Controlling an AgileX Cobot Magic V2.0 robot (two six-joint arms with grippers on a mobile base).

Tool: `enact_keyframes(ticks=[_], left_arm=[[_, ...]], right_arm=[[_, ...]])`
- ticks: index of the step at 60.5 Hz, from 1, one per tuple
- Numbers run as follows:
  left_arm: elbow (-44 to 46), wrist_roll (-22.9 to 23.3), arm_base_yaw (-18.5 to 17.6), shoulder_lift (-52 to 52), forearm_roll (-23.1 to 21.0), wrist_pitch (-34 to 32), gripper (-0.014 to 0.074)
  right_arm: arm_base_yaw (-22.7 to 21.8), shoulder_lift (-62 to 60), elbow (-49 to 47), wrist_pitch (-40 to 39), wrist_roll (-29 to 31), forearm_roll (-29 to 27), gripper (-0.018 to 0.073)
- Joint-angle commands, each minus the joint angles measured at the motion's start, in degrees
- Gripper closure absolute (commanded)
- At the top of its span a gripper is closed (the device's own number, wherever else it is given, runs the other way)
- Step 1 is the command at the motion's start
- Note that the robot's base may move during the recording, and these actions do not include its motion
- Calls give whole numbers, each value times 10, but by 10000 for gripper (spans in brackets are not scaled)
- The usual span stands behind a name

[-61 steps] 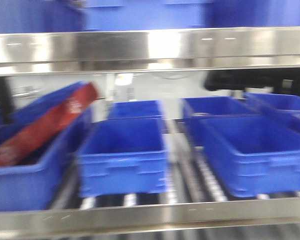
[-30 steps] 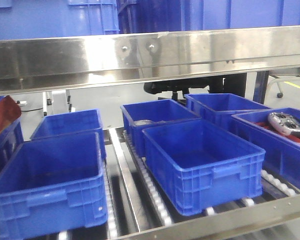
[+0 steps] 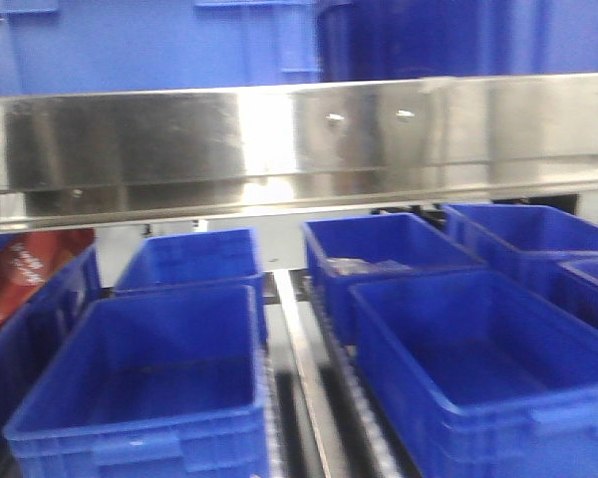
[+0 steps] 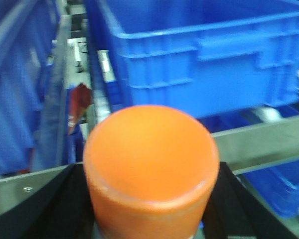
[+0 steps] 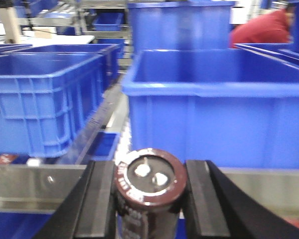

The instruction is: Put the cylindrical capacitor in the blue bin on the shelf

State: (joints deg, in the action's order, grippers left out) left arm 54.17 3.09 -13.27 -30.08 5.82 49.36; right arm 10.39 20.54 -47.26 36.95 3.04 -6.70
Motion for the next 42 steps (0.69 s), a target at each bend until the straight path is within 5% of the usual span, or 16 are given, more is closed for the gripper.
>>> enact_keyframes(ticks=[1, 42], left_arm=[[4, -1, 0, 2, -1, -11, 707], [4, -1, 0, 2, -1, -11, 707]], right_arm=[[2, -1, -2, -14, 1, 5, 708], [2, -1, -2, -14, 1, 5, 708]])
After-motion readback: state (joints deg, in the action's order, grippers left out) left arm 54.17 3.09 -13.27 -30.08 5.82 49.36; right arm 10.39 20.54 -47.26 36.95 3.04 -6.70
